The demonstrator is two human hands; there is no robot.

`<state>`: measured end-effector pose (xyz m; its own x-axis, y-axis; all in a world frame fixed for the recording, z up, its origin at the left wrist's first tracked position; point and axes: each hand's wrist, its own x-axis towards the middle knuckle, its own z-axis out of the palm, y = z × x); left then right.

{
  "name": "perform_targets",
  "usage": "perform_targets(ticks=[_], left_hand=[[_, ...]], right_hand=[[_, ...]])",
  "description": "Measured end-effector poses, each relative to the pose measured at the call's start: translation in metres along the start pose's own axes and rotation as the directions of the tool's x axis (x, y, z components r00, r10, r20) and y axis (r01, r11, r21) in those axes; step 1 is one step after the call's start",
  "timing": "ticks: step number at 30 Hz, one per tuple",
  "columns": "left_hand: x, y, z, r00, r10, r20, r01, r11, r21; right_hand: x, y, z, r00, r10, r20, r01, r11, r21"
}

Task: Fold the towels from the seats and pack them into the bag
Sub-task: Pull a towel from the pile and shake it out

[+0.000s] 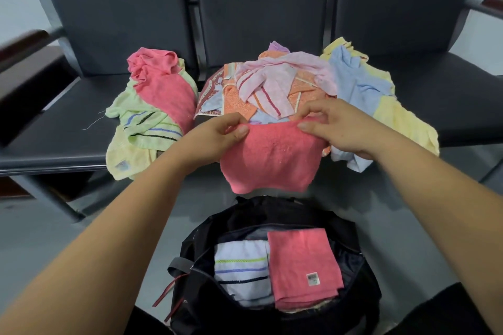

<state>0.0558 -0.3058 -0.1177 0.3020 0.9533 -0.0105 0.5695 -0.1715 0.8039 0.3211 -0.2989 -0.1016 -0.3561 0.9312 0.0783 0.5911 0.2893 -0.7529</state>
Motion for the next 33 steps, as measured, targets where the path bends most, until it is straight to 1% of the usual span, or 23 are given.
perform_targets(ticks=[2,3,4,6,7,8,9,10,11,12,13,14,15,16,17,20,23,26,28,29,30,31,33], left_hand=[[0.003,-0.003,0.004,0.998,-0.019,-0.061,0.02,1.0,0.01],[0.005,-0.003,0.005,0.994,-0.062,-0.094,0.059,0.997,-0.04],[0.007,-0.003,0.006,0.983,-0.128,-0.129,0.109,0.983,-0.147],[0.008,0.001,0.007,0.947,-0.288,-0.145,0.194,0.866,-0.46],[0.009,0.003,0.006,0.935,-0.343,-0.09,0.228,0.777,-0.587],[0.008,0.005,0.005,0.942,-0.337,-0.005,0.244,0.694,-0.678],[0.007,0.007,0.004,0.959,-0.272,0.076,0.239,0.636,-0.734],[0.005,0.008,0.004,0.969,-0.208,0.132,0.233,0.606,-0.76],[0.003,0.008,0.003,0.97,-0.183,0.159,0.239,0.623,-0.745],[0.002,0.005,0.003,0.97,-0.185,0.16,0.245,0.714,-0.656],[0.001,0.001,0.004,0.974,-0.188,0.128,0.226,0.855,-0.466],[0.001,-0.001,0.005,0.983,-0.173,0.063,0.183,0.964,-0.195],[0.001,-0.003,0.007,0.991,-0.131,-0.002,0.131,0.99,0.056],[0.001,-0.004,0.01,0.996,-0.077,-0.043,0.085,0.974,0.208],[0.002,-0.003,0.012,0.997,-0.036,-0.068,0.052,0.967,0.249],[0.004,-0.002,0.014,0.994,-0.004,-0.105,0.022,0.985,0.171],[0.005,-0.002,0.012,0.992,-0.112,-0.06,0.099,0.978,-0.184],[0.006,0.002,0.016,0.974,-0.172,-0.15,0.096,0.906,-0.413],[0.008,0.008,0.019,0.965,-0.212,-0.153,0.081,0.797,-0.599],[0.009,0.01,0.02,0.97,-0.217,-0.112,0.084,0.726,-0.683],[0.008,0.011,0.02,0.977,-0.202,-0.069,0.089,0.677,-0.731],[0.008,0.01,0.02,0.983,-0.177,-0.04,0.091,0.67,-0.737],[0.007,0.007,0.018,0.988,-0.147,-0.034,0.094,0.775,-0.625]], right_hand=[[-0.001,0.002,0.004,0.997,0.076,0.017,-0.077,0.989,0.124],[-0.001,0.003,0.007,0.99,0.14,0.019,-0.14,0.954,0.267],[0.0,0.0,0.01,0.973,0.227,0.034,-0.218,0.866,0.451],[0.004,-0.004,0.009,0.914,0.389,0.11,-0.327,0.551,0.768],[0.006,-0.005,0.006,0.899,0.41,0.155,-0.319,0.371,0.872],[0.007,-0.005,0.0,0.905,0.383,0.184,-0.291,0.243,0.925],[0.007,-0.005,-0.006,0.925,0.319,0.207,-0.279,0.197,0.94],[0.004,-0.007,-0.01,0.941,0.238,0.242,-0.299,0.246,0.922],[0.001,-0.006,-0.012,0.942,0.173,0.287,-0.332,0.371,0.867],[-0.003,-0.004,-0.01,0.93,0.147,0.337,-0.363,0.517,0.775],[-0.006,-0.001,-0.007,0.909,0.178,0.378,-0.4,0.631,0.665],[-0.007,0.004,-0.002,0.889,0.24,0.389,-0.438,0.691,0.575],[-0.007,0.008,0.003,0.882,0.298,0.365,-0.459,0.719,0.522],[-0.006,0.009,0.007,0.885,0.334,0.325,-0.46,0.732,0.502],[-0.004,0.01,0.009,0.894,0.349,0.28,-0.447,0.732,0.514],[0.001,0.009,0.006,0.936,0.319,0.152,-0.335,0.661,0.672],[0.005,0.014,0.005,0.933,0.354,0.06,-0.258,0.544,0.798],[0.011,0.016,0.005,0.909,0.404,0.103,-0.218,0.251,0.943],[0.013,0.016,0.0,0.914,0.375,0.152,-0.193,0.072,0.979],[0.012,0.016,-0.004,0.929,0.334,0.161,-0.191,0.059,0.98],[0.01,0.015,-0.006,0.943,0.286,0.168,-0.21,0.121,0.97],[0.008,0.015,-0.008,0.954,0.243,0.176,-0.236,0.246,0.94],[0.005,0.017,-0.011,0.958,0.219,0.187,-0.277,0.517,0.81]])
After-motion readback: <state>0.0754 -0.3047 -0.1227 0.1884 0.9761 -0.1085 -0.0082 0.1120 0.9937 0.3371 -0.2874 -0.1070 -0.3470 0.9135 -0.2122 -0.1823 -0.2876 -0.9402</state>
